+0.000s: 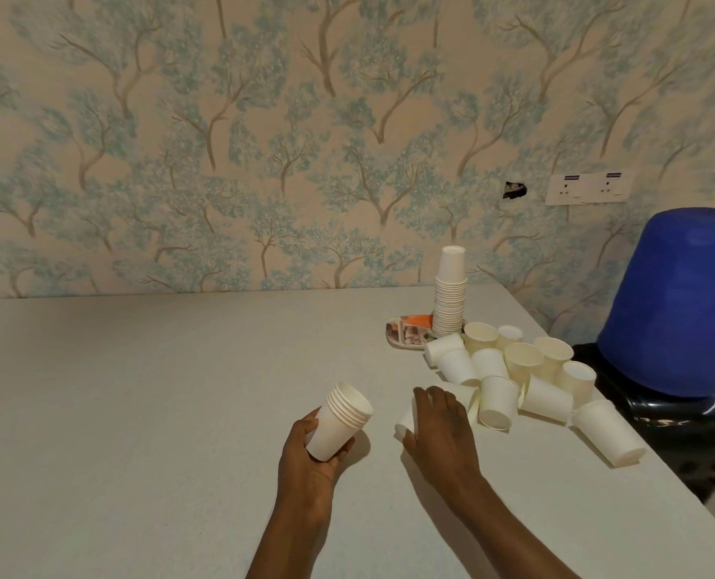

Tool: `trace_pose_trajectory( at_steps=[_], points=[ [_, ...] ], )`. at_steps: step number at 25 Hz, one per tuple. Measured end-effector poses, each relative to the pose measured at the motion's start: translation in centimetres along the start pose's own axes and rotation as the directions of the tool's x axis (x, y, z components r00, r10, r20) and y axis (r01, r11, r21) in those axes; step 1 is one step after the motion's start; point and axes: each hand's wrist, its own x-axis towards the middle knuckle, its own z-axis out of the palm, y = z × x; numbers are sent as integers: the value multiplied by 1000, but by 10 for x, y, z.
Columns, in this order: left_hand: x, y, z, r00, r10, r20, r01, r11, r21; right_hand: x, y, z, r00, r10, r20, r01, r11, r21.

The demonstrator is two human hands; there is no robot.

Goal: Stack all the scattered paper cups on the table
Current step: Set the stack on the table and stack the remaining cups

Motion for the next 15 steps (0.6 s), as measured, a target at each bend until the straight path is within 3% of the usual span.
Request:
trace_pose_trajectory(
  at_steps=[2,4,6,9,15],
  points=[
    [-1,-2,-2,1000,-8,-9,8,1000,24,-4,-4,-4,999,46,-11,-43,977,209],
    [-2,-5,-4,1000,-12,-11,13,999,43,-8,-8,-13,994,87,-65,-47,881,471],
    [-3,-9,-3,1000,-16,-5,16,998,57,-8,-9,-24,981,102,-163,21,788,615],
    [-4,-19,4,1000,-22,19,21,998,67,-9,-13,-36,986,5,-169,104,770,630],
    [-4,-38,22,994,-74,75,72,997,26,-23,-14,-36,980,-194,-37,176,776,606]
  ],
)
